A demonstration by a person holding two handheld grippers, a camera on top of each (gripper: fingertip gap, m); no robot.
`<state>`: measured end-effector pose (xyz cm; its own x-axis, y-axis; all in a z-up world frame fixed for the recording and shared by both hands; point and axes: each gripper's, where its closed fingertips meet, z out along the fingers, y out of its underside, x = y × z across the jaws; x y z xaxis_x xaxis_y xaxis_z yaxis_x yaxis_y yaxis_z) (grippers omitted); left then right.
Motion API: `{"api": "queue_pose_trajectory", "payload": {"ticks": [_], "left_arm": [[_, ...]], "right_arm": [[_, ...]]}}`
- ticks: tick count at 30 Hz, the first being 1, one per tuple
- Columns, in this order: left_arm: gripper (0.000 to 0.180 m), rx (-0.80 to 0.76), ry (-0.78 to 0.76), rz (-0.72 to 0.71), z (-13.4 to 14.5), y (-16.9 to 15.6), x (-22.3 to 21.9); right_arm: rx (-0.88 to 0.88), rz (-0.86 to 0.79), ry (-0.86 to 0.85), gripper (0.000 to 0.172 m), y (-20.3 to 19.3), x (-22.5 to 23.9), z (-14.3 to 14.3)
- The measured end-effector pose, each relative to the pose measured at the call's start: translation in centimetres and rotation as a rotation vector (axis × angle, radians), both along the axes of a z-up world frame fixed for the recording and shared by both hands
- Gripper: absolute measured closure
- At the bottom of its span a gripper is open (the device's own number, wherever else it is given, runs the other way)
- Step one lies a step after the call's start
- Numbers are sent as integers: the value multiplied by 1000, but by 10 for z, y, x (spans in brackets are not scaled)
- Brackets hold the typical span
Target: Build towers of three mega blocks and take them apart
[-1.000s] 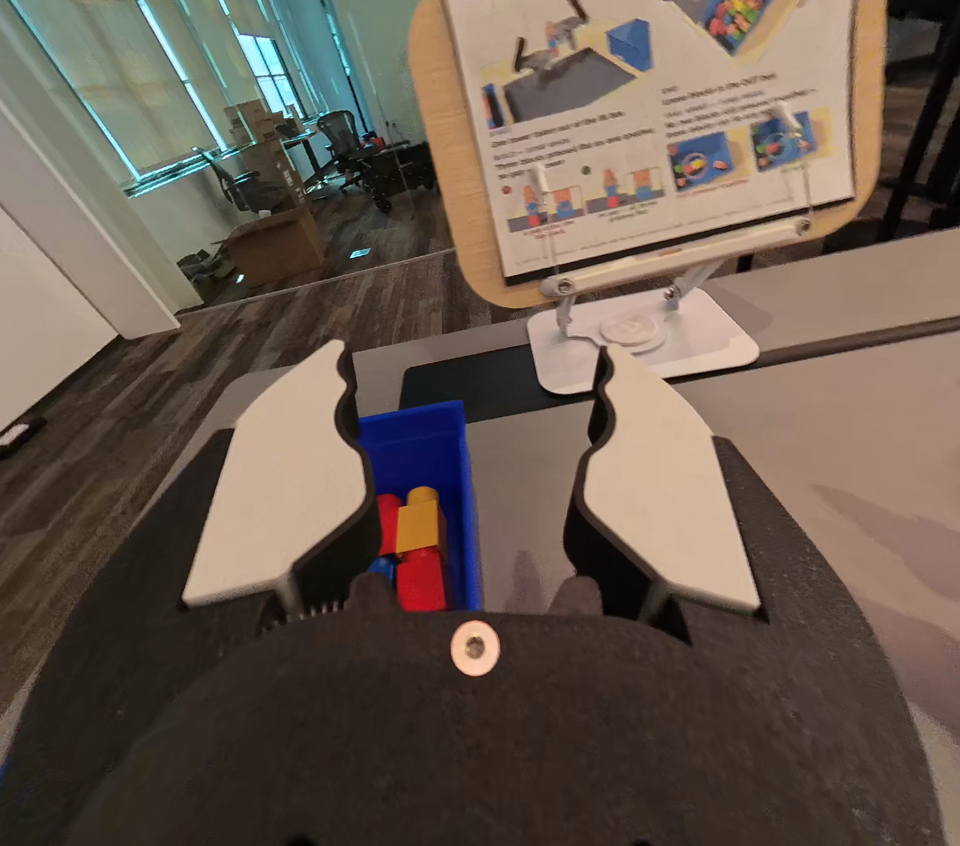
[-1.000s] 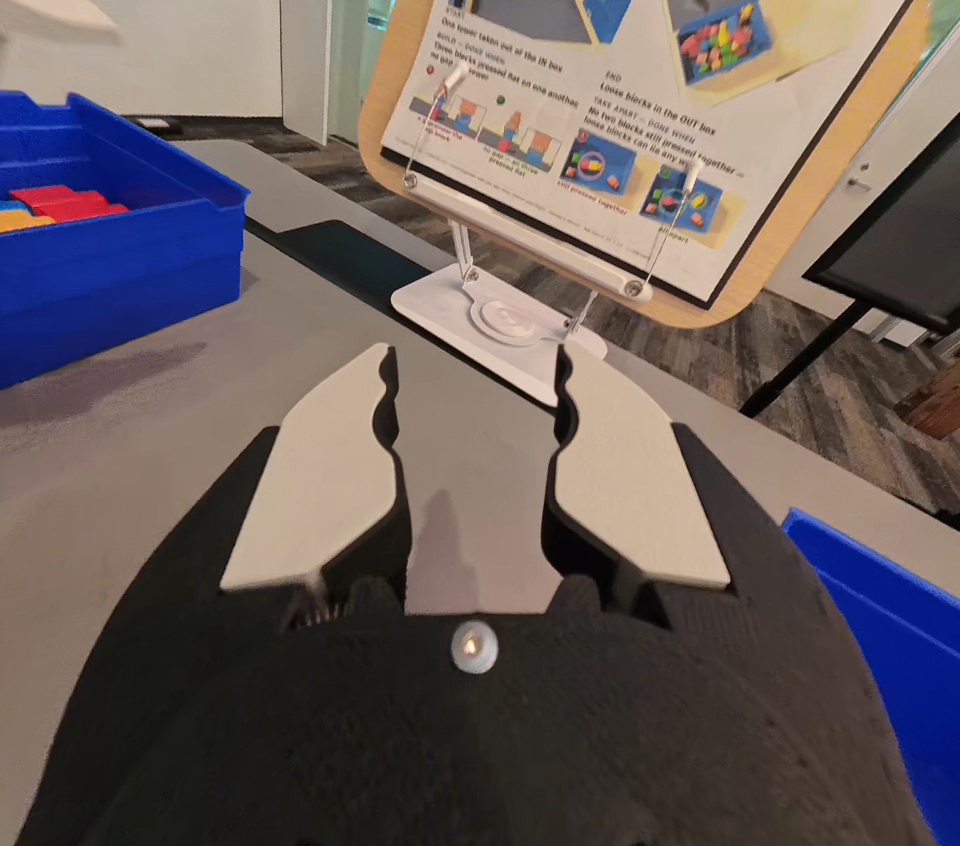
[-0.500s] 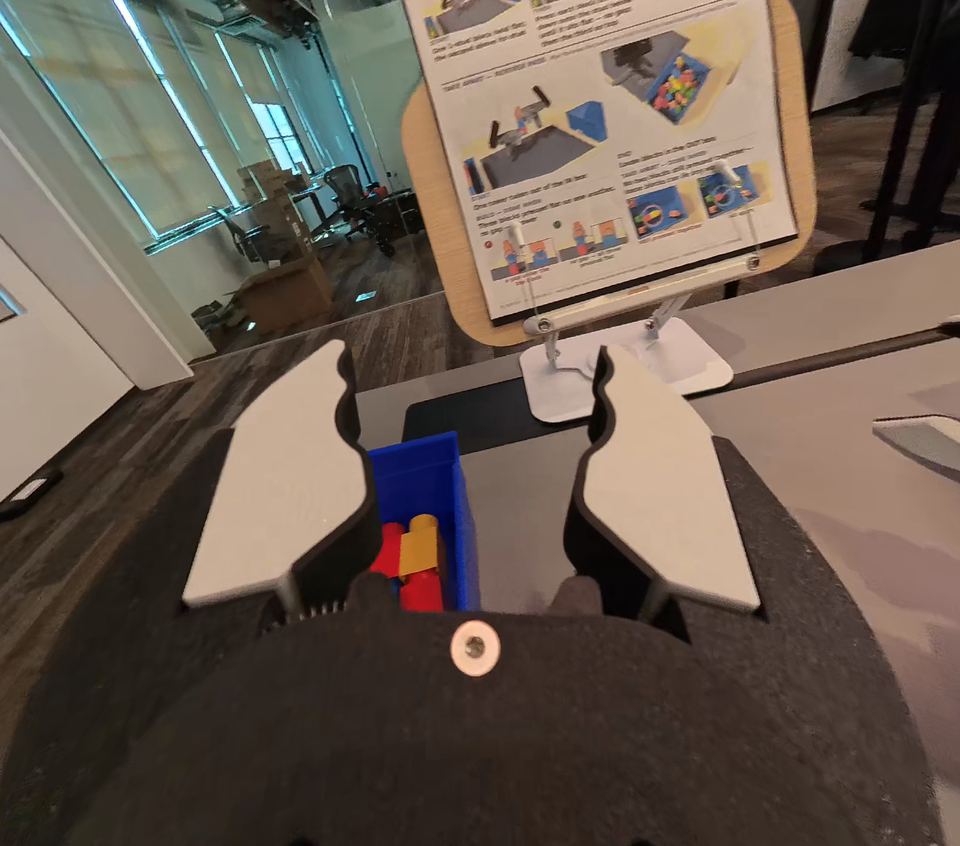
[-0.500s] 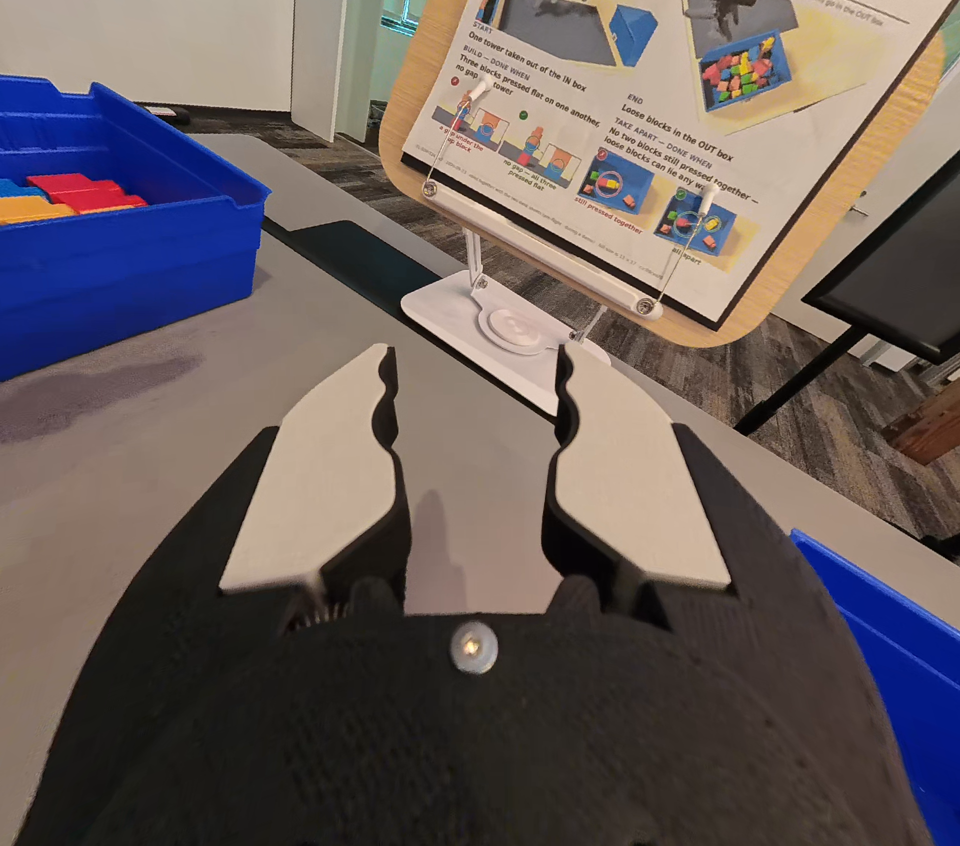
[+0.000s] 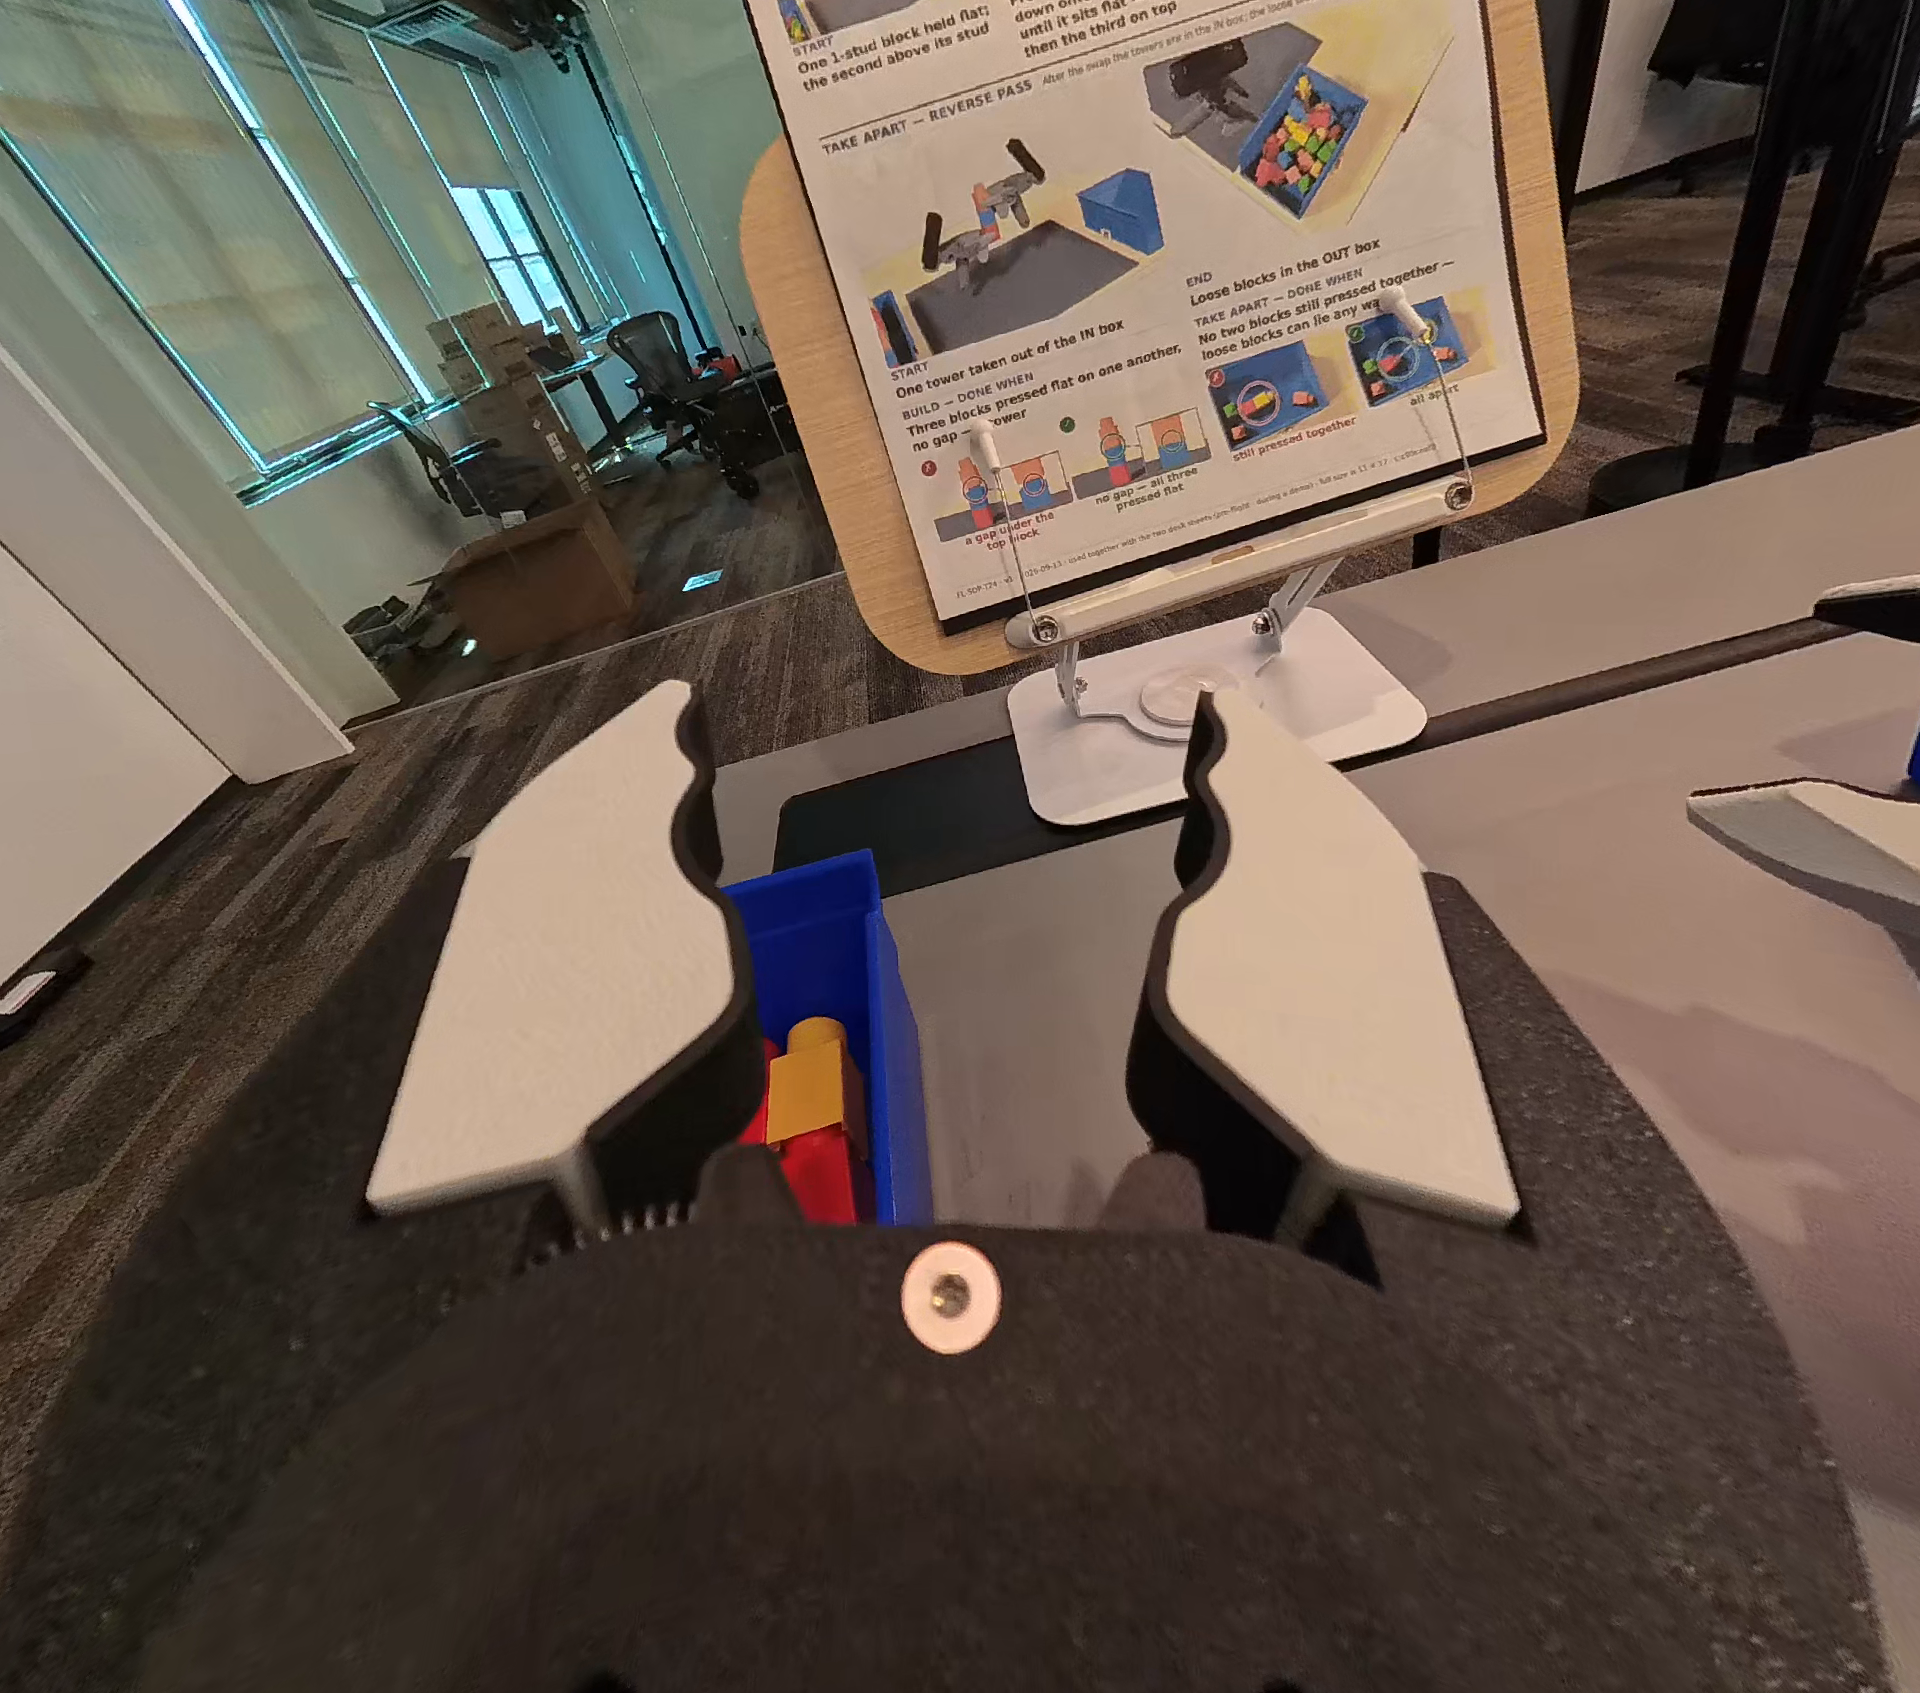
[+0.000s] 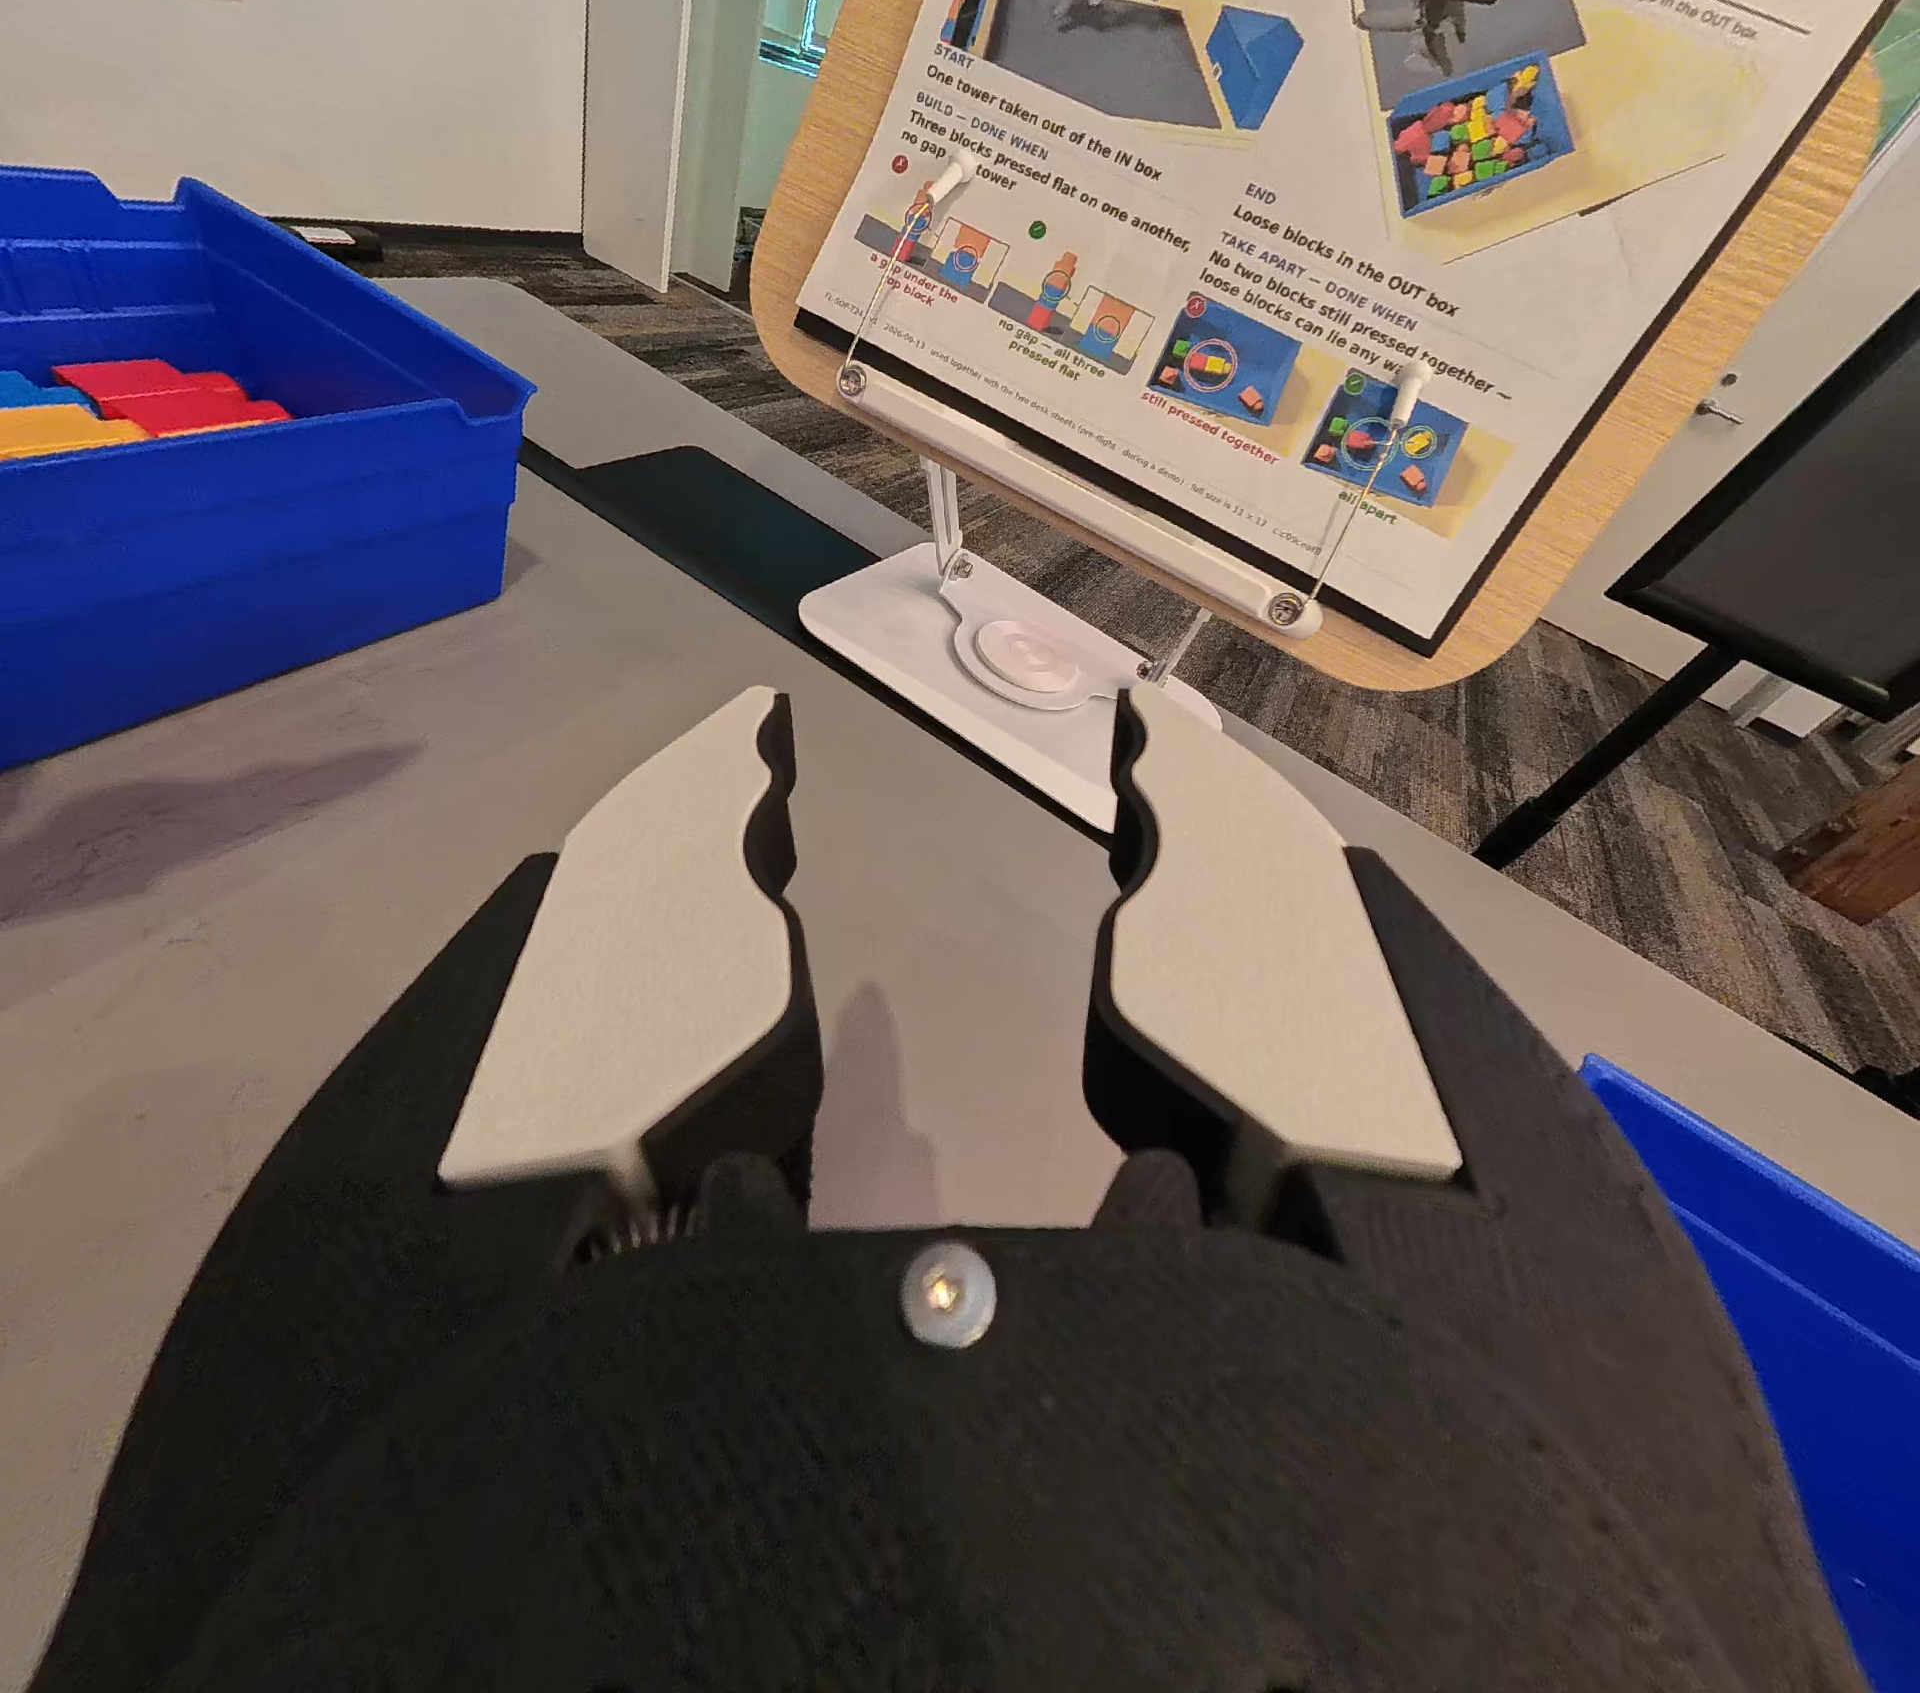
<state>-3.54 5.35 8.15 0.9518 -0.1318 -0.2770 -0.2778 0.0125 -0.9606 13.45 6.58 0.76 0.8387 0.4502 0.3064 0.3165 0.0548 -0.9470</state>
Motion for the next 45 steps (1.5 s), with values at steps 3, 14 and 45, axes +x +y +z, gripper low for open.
{"api": "queue_pose_trajectory", "payload": {"ticks": [3,14,45], "left_arm": [[93,-2,1,0,0,0,0],[94,-21,11,-3,-6,2,2],[89,-110,-12,-59,-4,5,-10]], "right_arm": [[3,-3,-2,112,0,0,1],[4,-26,2,112,-1,2,5],[39,-136,-68,104,-7,14,27]]}}
